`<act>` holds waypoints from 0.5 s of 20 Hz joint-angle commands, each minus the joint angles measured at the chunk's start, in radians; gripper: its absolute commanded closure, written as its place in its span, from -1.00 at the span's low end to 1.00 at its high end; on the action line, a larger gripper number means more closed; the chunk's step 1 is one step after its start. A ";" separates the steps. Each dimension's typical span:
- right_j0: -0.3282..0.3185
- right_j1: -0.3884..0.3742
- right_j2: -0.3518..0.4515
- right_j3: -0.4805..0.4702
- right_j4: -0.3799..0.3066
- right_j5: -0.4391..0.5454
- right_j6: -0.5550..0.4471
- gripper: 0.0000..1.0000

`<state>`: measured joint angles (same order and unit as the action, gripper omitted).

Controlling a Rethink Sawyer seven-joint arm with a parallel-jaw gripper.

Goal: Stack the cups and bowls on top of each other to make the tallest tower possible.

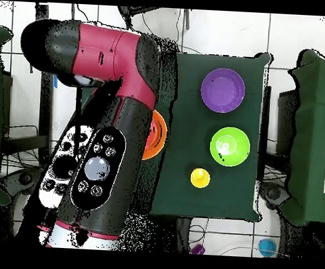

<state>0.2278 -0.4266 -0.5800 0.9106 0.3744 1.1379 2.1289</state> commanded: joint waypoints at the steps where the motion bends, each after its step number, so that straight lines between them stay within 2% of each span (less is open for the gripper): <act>1: -0.031 0.040 0.098 -0.007 -0.089 0.084 -0.034 -1.00; 6: -0.039 0.027 0.120 0.060 -0.097 0.013 -0.063 -1.00; 10: -0.062 0.006 0.129 0.073 -0.108 0.019 -0.109 -1.00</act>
<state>0.2112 -0.4284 -0.5757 0.8996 0.3560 1.1414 2.1289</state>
